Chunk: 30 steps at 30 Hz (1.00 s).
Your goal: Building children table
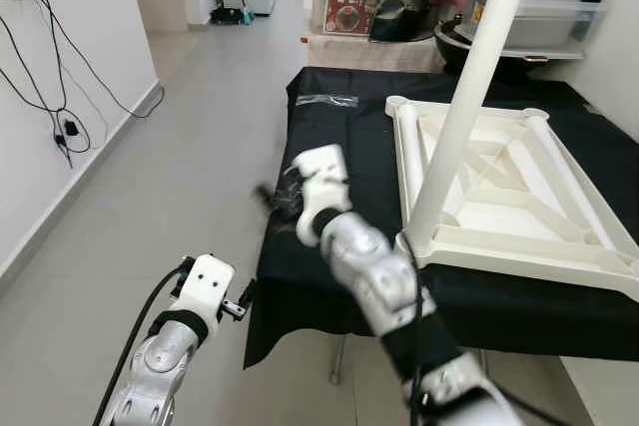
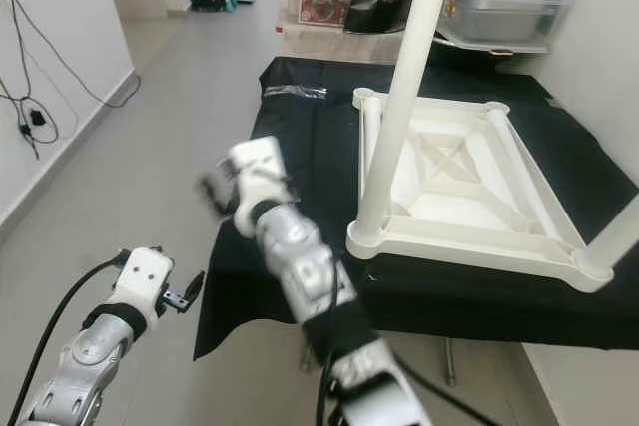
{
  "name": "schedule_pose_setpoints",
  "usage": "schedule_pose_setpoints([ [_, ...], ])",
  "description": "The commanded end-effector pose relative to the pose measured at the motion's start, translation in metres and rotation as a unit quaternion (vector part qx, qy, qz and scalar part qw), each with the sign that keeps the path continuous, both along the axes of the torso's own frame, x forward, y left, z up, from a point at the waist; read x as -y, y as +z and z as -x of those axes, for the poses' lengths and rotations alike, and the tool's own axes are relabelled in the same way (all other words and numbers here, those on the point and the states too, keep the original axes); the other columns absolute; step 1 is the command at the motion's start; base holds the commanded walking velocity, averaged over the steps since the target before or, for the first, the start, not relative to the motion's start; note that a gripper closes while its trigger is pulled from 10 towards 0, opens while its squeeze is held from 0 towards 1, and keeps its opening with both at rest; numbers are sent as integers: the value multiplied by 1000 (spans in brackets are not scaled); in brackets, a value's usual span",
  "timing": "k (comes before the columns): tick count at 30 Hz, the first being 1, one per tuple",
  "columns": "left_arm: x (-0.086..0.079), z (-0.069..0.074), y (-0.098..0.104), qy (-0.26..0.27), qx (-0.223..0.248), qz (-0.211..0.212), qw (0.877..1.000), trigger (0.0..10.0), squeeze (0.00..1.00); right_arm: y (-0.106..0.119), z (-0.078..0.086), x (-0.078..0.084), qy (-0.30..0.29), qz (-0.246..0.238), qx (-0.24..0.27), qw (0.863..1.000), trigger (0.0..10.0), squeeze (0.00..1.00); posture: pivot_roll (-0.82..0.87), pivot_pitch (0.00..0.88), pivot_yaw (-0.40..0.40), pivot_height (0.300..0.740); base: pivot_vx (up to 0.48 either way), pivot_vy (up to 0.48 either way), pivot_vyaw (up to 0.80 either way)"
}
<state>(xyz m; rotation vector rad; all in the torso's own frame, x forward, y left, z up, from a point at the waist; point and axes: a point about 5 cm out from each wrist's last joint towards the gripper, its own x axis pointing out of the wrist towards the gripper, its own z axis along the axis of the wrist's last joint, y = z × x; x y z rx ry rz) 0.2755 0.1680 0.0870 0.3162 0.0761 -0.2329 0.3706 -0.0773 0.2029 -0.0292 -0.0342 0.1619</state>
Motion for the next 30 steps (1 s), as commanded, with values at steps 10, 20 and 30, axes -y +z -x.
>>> schedule_pose_setpoints([
  [10,4,5,-9,-6,-17,2,1000,10000,0,9,33,268,-494,17,-4,869,10000,1000,78,0,-57,740,0,0,0],
  [20,3,1,-8,-15,-20,-4,1000,10000,0,-13,26,261,-389,31,-24,920,10000,1000,67,0,-27,740,0,0,0],
  [30,-1,0,-3,-6,-12,-8,1000,10000,0,-37,-10,95,-85,23,-19,996,10000,1000,116,0,-55,740,0,0,0],
])
